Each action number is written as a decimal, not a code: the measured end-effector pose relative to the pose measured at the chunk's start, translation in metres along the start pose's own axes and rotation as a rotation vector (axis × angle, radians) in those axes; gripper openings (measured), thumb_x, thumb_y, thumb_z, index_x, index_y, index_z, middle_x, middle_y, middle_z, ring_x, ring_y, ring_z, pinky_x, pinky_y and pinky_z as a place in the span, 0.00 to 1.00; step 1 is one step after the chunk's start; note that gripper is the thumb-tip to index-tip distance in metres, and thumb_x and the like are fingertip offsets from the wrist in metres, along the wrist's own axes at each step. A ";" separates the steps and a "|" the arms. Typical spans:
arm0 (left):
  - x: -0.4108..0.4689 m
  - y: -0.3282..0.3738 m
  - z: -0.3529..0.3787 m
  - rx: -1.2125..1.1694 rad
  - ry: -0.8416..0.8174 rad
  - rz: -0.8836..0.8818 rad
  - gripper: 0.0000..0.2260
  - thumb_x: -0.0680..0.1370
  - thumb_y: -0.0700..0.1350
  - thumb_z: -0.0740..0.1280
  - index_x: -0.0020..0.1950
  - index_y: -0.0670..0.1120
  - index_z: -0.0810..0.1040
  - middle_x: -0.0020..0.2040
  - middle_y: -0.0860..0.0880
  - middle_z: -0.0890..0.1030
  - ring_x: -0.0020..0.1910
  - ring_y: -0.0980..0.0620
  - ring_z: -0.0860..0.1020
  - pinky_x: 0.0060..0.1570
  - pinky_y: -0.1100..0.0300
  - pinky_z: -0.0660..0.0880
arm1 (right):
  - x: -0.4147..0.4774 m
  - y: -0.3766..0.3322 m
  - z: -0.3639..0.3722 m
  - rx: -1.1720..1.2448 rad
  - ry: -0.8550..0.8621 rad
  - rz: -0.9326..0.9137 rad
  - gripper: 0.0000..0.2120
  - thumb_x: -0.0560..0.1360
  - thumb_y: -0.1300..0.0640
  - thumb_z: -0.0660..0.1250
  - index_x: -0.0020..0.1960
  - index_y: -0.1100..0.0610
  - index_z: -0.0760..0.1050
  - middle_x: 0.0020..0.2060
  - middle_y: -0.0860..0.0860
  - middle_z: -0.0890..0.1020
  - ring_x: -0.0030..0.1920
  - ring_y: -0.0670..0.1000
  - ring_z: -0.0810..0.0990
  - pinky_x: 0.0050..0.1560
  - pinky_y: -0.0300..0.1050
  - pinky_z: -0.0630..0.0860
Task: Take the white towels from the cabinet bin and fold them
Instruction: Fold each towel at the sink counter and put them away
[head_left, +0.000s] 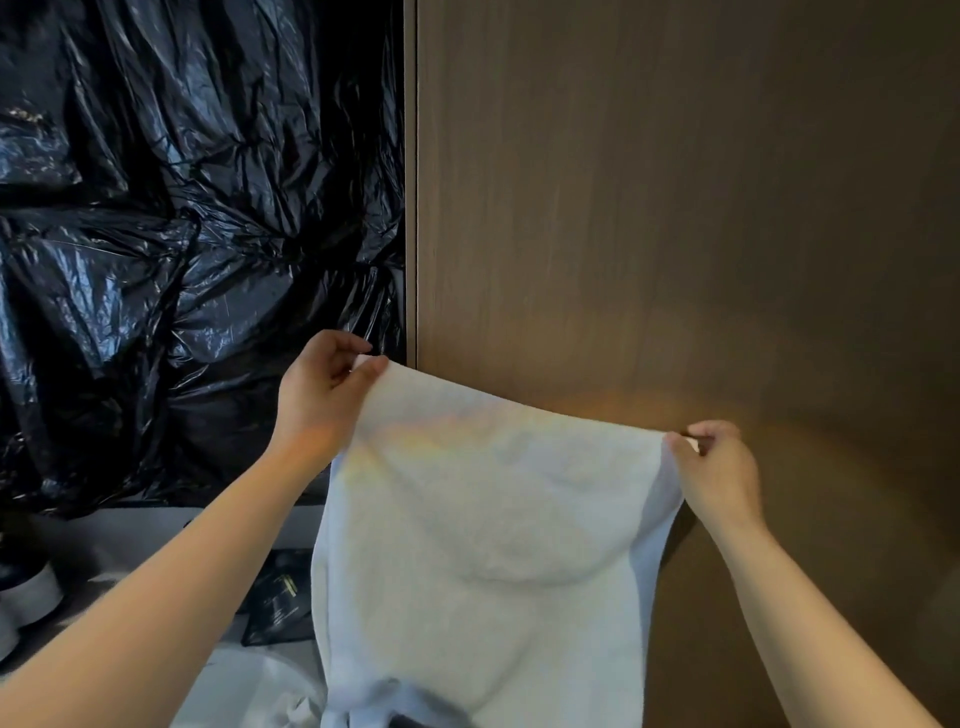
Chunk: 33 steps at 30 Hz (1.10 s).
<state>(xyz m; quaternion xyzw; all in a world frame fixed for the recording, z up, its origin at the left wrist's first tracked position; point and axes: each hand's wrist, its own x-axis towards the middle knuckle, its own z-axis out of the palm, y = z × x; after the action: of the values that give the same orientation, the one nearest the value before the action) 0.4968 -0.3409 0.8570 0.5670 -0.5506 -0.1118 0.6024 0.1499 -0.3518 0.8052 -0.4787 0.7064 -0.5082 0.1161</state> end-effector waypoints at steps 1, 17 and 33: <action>-0.004 0.003 0.002 -0.001 -0.020 0.012 0.07 0.76 0.47 0.71 0.52 0.48 0.77 0.42 0.54 0.80 0.39 0.63 0.78 0.34 0.75 0.69 | -0.004 -0.002 0.002 -0.029 0.019 -0.067 0.14 0.78 0.55 0.68 0.60 0.60 0.72 0.55 0.57 0.78 0.56 0.58 0.77 0.54 0.49 0.72; -0.069 0.049 0.036 -0.168 -0.435 0.166 0.11 0.72 0.40 0.74 0.50 0.48 0.75 0.32 0.57 0.77 0.30 0.60 0.72 0.35 0.70 0.70 | -0.098 -0.057 0.033 0.481 -0.517 -0.389 0.07 0.79 0.62 0.66 0.49 0.57 0.83 0.42 0.48 0.85 0.44 0.43 0.81 0.45 0.34 0.74; -0.128 0.025 0.033 -0.324 -0.402 -0.026 0.05 0.72 0.36 0.74 0.41 0.45 0.81 0.32 0.53 0.78 0.31 0.59 0.72 0.35 0.69 0.71 | -0.118 -0.046 0.010 0.533 -0.521 -0.355 0.08 0.78 0.51 0.65 0.46 0.54 0.81 0.39 0.51 0.82 0.39 0.52 0.79 0.40 0.41 0.74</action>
<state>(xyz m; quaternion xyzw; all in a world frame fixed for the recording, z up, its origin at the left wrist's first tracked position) 0.4113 -0.2536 0.8006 0.4367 -0.6268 -0.3167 0.5622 0.2425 -0.2654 0.8011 -0.6591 0.4034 -0.5472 0.3216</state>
